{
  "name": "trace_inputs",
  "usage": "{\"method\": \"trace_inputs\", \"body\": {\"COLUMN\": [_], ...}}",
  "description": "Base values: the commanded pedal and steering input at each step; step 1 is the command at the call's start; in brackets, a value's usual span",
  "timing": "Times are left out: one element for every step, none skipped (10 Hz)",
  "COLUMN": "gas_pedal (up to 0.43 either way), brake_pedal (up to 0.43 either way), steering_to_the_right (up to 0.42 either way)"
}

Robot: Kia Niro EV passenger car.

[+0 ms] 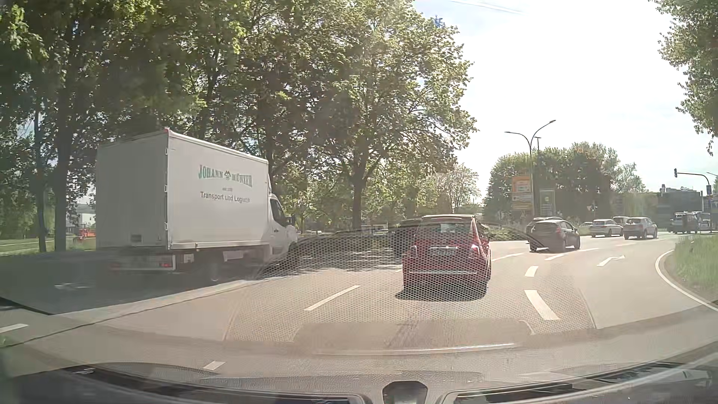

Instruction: Follow the waypoints while adhering to traffic rules and regulations

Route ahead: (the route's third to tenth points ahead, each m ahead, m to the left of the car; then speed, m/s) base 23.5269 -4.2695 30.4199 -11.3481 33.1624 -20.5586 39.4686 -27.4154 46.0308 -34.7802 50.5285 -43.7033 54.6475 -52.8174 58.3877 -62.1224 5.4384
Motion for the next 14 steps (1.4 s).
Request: {"method": "trace_inputs", "body": {"gas_pedal": [0.079, 0.079, 0.087, 0.087, 0.098, 0.098, 0.098, 0.11, 0.11, 0.11, 0.11, 0.118, 0.118, 0.118], "brake_pedal": [0.0, 0.0, 0.0, 0.0, 0.0, 0.0, 0.0, 0.0, 0.0, 0.0, 0.0, 0.0, 0.0, 0.0], "steering_to_the_right": [0.092, 0.097, 0.1, 0.101, 0.102, 0.104, 0.106, 0.109, 0.113, 0.116, 0.122, 0.129, 0.136, 0.143]}}
